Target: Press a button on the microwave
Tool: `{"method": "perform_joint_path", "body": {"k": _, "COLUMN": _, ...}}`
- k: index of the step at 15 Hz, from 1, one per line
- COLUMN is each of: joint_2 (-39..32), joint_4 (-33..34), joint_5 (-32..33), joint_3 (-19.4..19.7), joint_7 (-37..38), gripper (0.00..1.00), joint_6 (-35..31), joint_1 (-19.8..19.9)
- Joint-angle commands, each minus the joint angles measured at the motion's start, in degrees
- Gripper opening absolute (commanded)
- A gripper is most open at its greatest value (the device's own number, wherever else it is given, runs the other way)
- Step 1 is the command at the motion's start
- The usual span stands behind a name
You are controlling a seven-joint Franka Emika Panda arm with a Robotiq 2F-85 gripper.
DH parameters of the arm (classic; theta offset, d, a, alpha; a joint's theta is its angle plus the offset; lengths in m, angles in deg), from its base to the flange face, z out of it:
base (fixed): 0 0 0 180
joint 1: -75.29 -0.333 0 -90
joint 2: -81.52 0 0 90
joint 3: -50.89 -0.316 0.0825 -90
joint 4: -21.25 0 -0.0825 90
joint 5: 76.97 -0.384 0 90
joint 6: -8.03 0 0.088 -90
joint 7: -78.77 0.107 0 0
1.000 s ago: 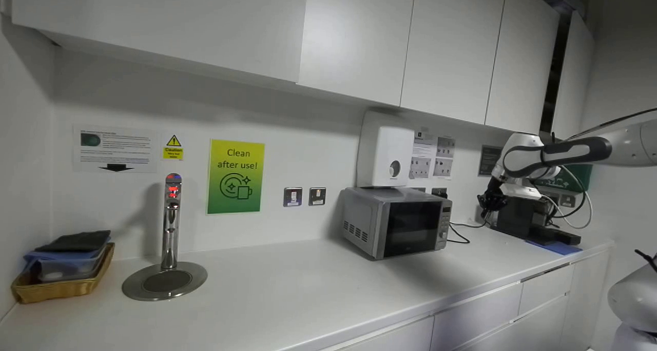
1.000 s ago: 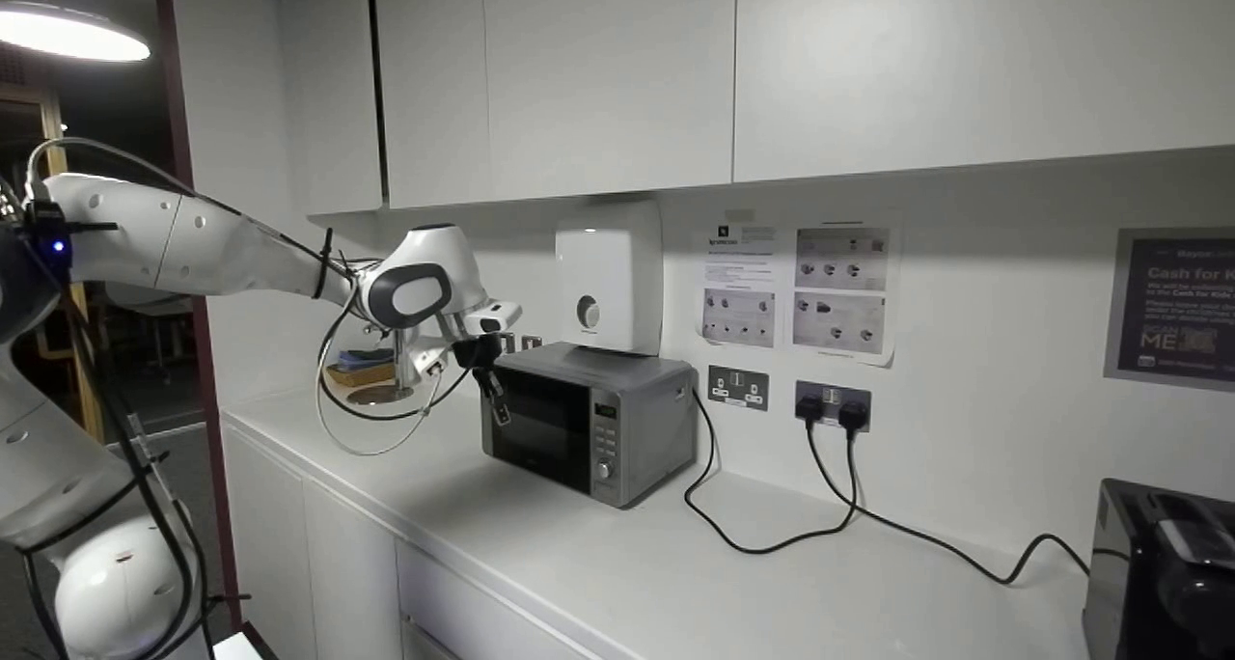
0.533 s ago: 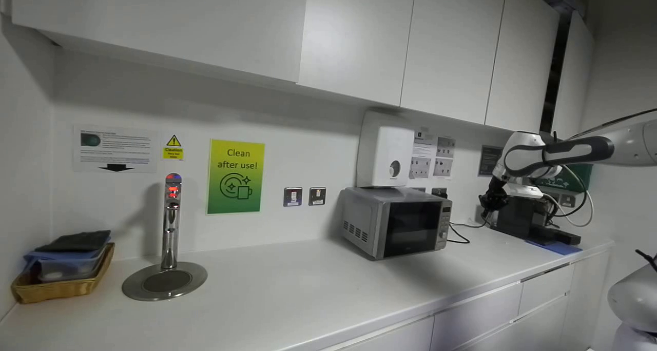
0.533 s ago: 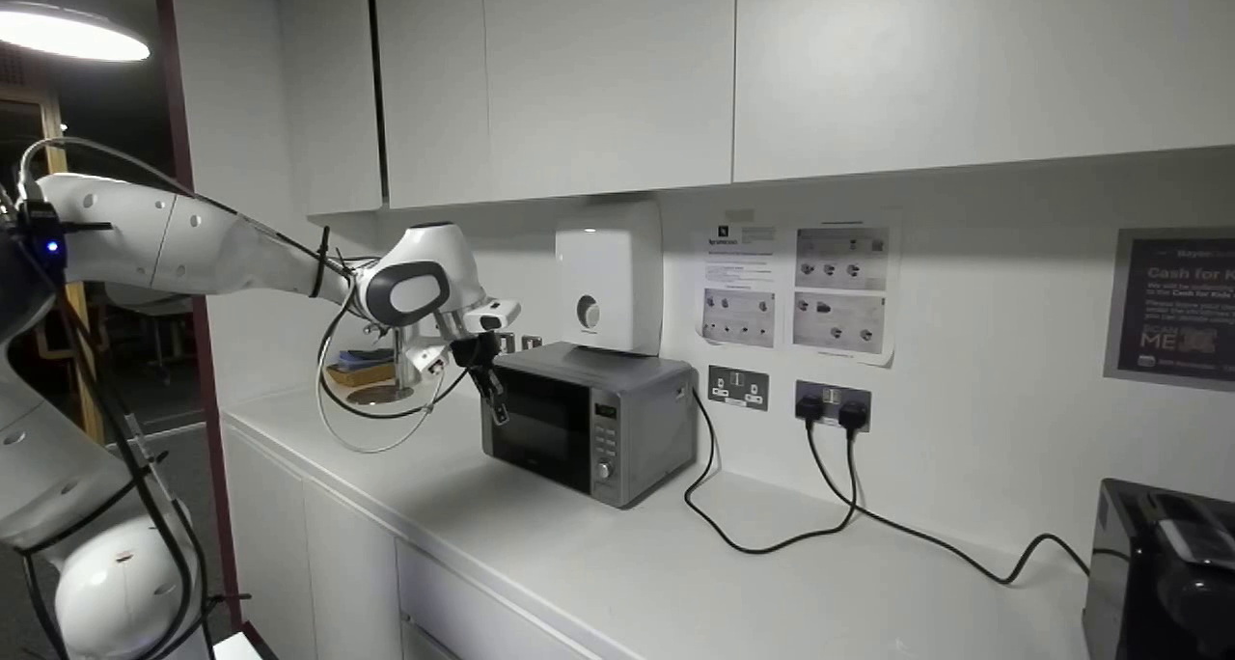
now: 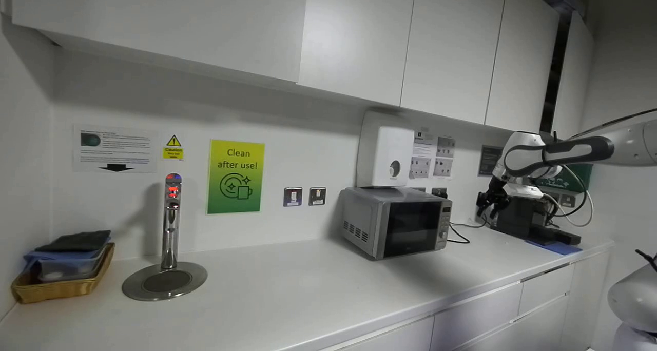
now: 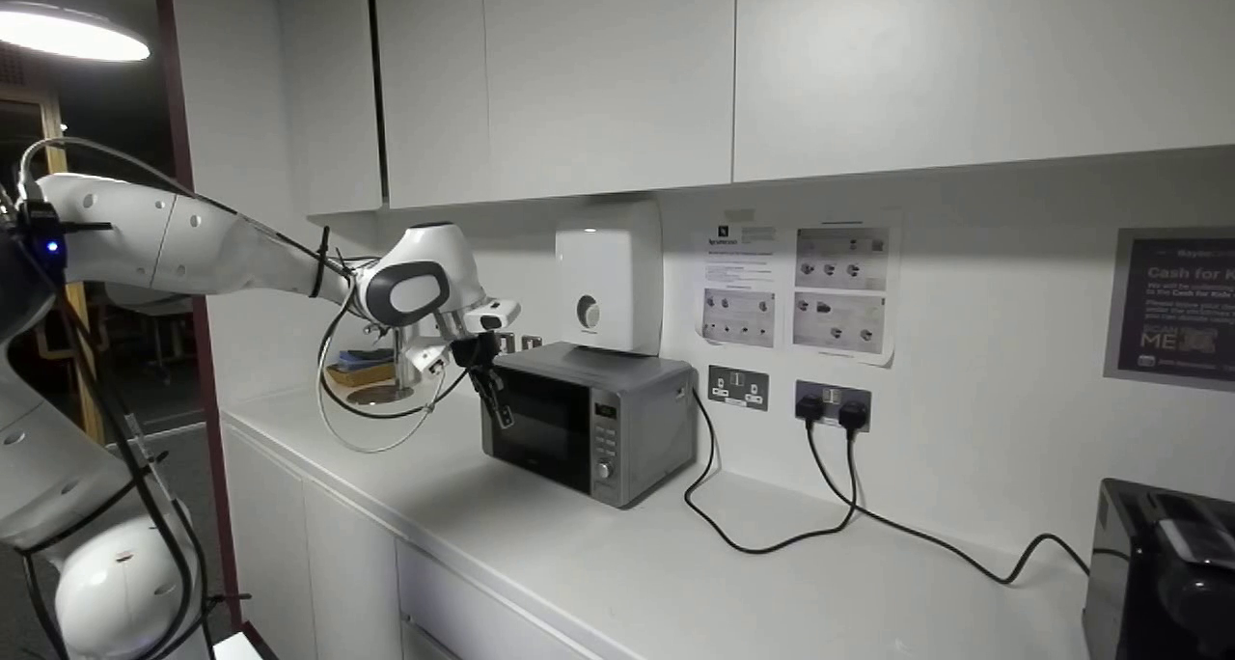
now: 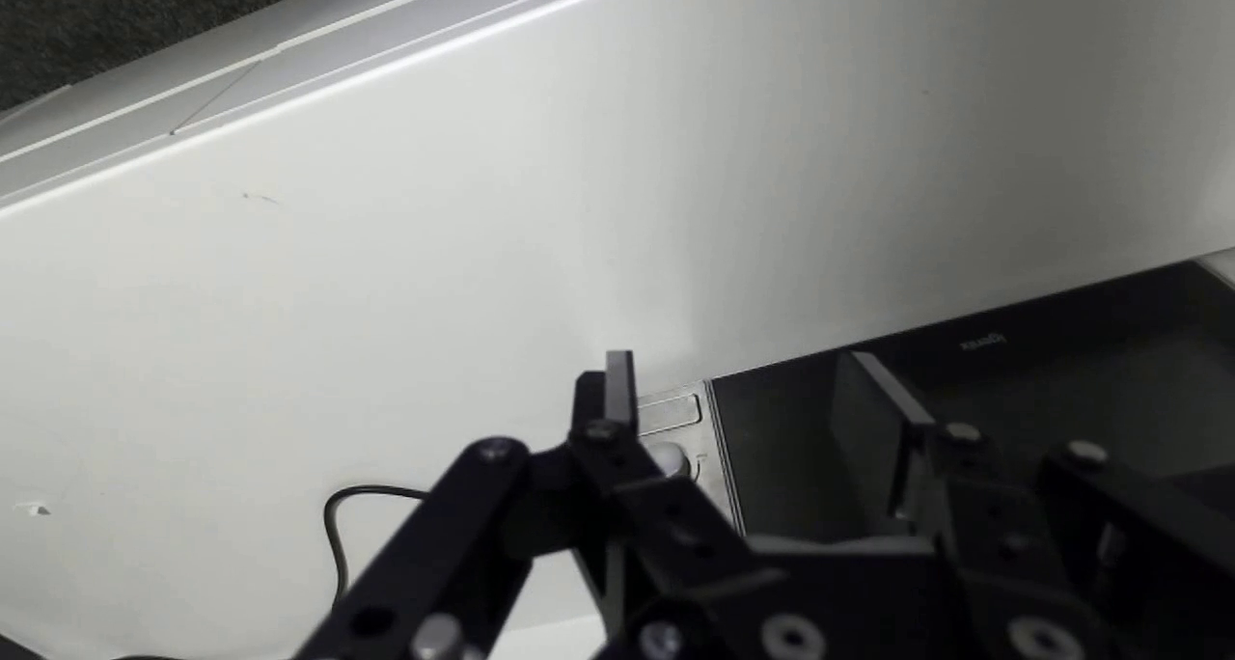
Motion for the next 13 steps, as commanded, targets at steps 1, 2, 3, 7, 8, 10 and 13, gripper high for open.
{"method": "perform_joint_path", "body": {"k": 1, "joint_2": 1.52, "joint_4": -0.37, "joint_5": 0.40, "joint_3": 0.96, "joint_7": -1.33, "gripper": 0.92, "joint_6": 1.04, "joint_1": -0.69}}
{"method": "perform_joint_path", "body": {"k": 2, "joint_2": 1.49, "joint_4": -0.37, "joint_5": 0.41, "joint_3": 0.91, "joint_7": -1.21, "gripper": 0.99, "joint_6": 1.04, "joint_1": -0.66}}
{"method": "perform_joint_path", "body": {"k": 3, "joint_2": 1.50, "joint_4": -0.42, "joint_5": 0.45, "joint_3": 0.85, "joint_7": -1.05, "gripper": 1.00, "joint_6": 0.96, "joint_1": -0.62}}
{"method": "perform_joint_path", "body": {"k": 7, "joint_2": 1.51, "joint_4": -0.49, "joint_5": 0.54, "joint_3": 0.67, "joint_7": -0.71, "gripper": 1.00, "joint_6": 0.73, "joint_1": -0.57}}
{"method": "perform_joint_path", "body": {"k": 8, "joint_2": 1.55, "joint_4": -0.56, "joint_5": 0.68, "joint_3": 0.52, "joint_7": -0.32, "gripper": 1.00, "joint_6": 0.47, "joint_1": -0.44}}
{"method": "perform_joint_path", "body": {"k": 10, "joint_2": 1.47, "joint_4": -0.49, "joint_5": 0.59, "joint_3": 0.48, "joint_7": -0.11, "gripper": 1.00, "joint_6": 0.43, "joint_1": -0.44}}
{"method": "perform_joint_path", "body": {"k": 13, "joint_2": -0.02, "joint_4": 0.10, "joint_5": 0.29, "joint_3": 0.44, "joint_7": 0.32, "gripper": 1.00, "joint_6": 0.11, "joint_1": -0.51}}
